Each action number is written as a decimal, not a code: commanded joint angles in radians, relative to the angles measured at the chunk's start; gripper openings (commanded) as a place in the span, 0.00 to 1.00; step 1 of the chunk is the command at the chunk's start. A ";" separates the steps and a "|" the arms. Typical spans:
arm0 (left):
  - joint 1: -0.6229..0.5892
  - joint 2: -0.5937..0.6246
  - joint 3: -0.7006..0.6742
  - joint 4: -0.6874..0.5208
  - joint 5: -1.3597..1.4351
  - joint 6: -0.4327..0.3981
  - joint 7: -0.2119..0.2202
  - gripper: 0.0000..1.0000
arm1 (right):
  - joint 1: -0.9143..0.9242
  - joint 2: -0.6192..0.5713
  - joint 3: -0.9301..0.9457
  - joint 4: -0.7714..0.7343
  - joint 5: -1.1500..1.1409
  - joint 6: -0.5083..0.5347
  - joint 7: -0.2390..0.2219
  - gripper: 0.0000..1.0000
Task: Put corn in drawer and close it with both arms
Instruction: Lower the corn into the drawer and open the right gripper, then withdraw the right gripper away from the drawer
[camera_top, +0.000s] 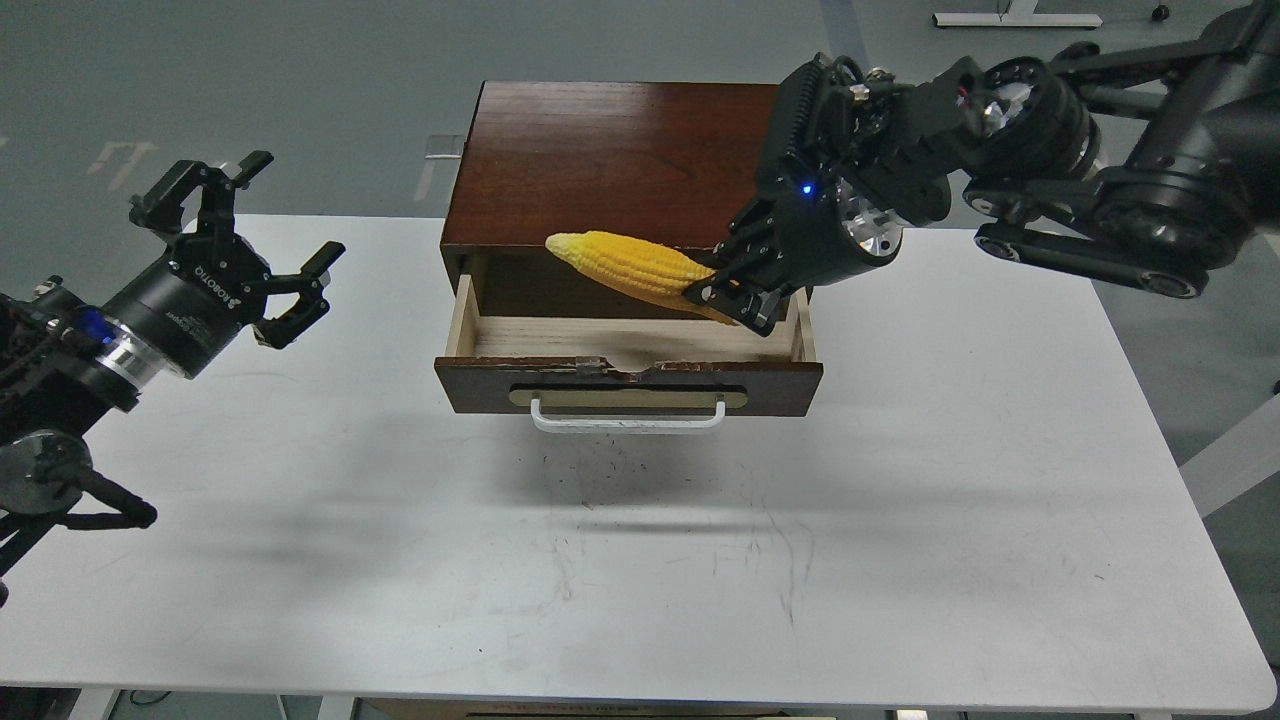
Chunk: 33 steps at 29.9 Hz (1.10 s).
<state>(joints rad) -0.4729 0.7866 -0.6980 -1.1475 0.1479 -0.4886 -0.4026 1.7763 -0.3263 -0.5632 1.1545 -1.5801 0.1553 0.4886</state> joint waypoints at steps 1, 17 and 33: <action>0.002 0.002 -0.003 -0.001 -0.001 0.000 -0.001 1.00 | -0.015 0.042 -0.018 -0.035 0.000 -0.010 0.000 0.27; 0.008 0.005 -0.009 -0.008 -0.001 0.000 -0.001 1.00 | -0.032 0.067 -0.012 -0.053 0.037 -0.043 0.000 0.94; 0.008 0.003 -0.009 -0.008 -0.001 0.000 -0.001 1.00 | -0.138 -0.282 0.239 -0.016 0.696 -0.074 0.000 0.99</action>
<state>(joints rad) -0.4646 0.7915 -0.7072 -1.1551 0.1473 -0.4886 -0.4036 1.7037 -0.5410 -0.3791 1.1374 -1.0014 0.0814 0.4884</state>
